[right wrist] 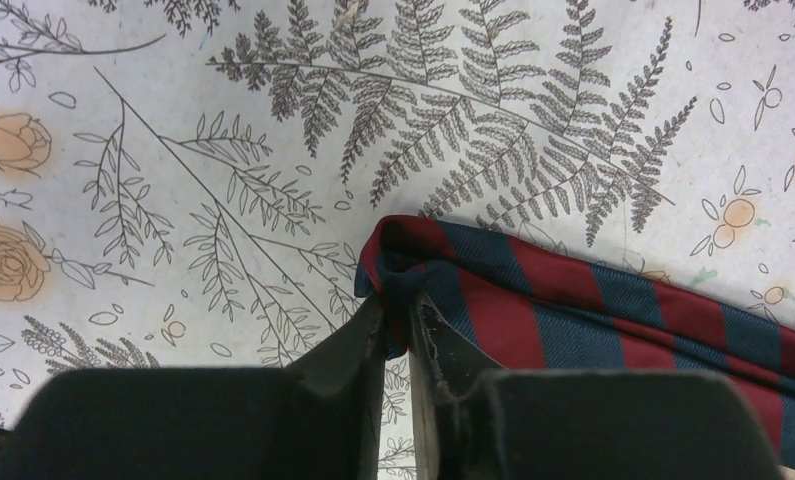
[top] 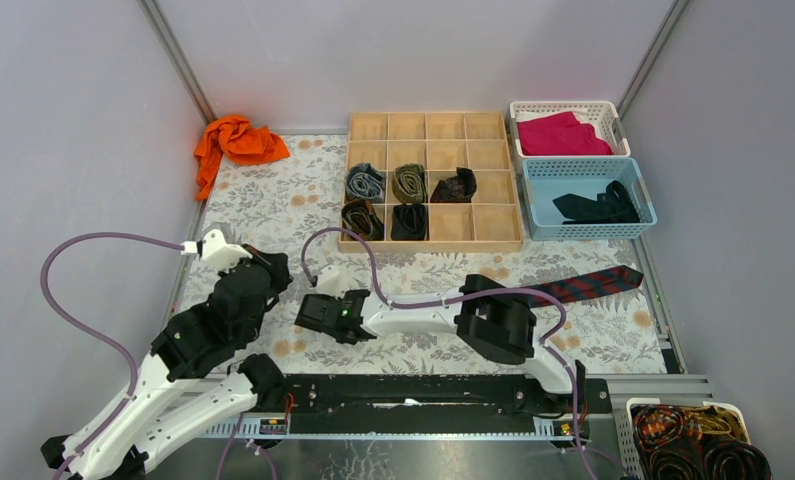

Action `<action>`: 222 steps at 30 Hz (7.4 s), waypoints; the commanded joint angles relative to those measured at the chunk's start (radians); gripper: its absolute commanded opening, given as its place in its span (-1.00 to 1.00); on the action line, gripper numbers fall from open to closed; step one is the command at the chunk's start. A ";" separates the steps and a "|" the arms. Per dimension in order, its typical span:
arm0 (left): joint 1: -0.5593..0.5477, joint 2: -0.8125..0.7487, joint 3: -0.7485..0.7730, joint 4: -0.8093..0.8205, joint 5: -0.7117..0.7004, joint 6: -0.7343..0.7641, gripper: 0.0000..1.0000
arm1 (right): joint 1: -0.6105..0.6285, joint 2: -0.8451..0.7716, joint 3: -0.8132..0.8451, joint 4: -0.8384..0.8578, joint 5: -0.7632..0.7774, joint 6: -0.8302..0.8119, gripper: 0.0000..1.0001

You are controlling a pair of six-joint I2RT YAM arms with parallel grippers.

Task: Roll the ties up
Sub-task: Roll the tie at the center of the board.

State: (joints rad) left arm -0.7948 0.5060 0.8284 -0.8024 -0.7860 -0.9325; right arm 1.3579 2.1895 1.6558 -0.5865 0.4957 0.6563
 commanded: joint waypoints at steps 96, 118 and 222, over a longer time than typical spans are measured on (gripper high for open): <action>-0.300 0.922 -0.414 0.500 0.406 -0.234 -1.00 | -0.550 -0.578 -1.014 1.015 -1.079 0.020 -0.69; -0.138 0.871 -0.071 0.016 -0.112 -0.340 -1.00 | -0.478 -0.817 -1.094 0.775 -0.901 -0.040 0.17; -0.006 1.345 -0.173 0.912 0.576 0.370 -1.00 | -0.390 -0.681 -1.041 0.861 -0.158 -0.002 -1.00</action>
State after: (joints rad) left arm -0.8009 1.7641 0.7097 0.4080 -0.1684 -0.5907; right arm 0.9596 1.4807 0.5484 0.2966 0.2935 0.6880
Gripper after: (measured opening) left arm 0.007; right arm 0.010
